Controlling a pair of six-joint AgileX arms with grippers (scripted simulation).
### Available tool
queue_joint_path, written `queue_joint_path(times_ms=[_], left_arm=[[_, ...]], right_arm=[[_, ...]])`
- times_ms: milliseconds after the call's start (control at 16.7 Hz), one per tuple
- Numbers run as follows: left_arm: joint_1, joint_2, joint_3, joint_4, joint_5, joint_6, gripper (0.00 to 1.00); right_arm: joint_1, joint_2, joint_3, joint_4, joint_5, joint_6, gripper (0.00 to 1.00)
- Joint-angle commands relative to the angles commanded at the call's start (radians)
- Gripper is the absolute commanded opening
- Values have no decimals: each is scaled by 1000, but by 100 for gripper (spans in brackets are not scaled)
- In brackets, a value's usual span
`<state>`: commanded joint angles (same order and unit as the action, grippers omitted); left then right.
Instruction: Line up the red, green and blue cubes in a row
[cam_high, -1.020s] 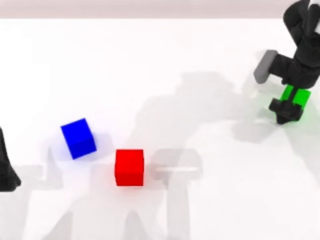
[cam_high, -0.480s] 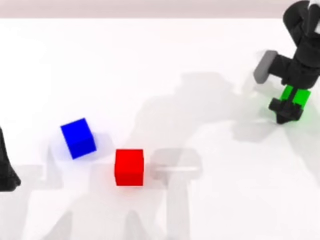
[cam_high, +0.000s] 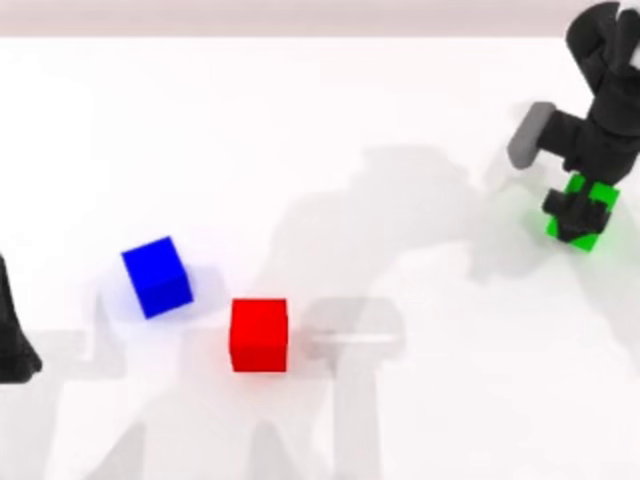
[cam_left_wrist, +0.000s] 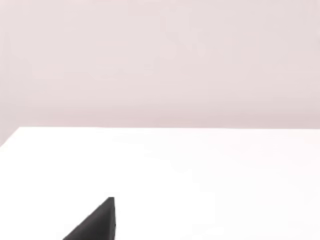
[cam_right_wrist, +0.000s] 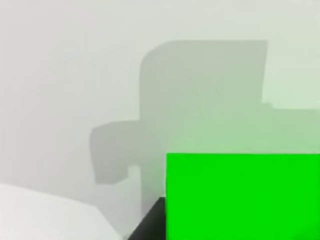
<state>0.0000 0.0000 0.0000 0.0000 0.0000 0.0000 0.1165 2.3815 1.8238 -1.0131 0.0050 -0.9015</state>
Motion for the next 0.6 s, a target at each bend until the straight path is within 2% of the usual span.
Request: queue_joint_path(times_ms=[600], left_arm=[[0,0,0,0,0,0,100]], right_arm=[[3,-26,3,-21,-8,11,0]])
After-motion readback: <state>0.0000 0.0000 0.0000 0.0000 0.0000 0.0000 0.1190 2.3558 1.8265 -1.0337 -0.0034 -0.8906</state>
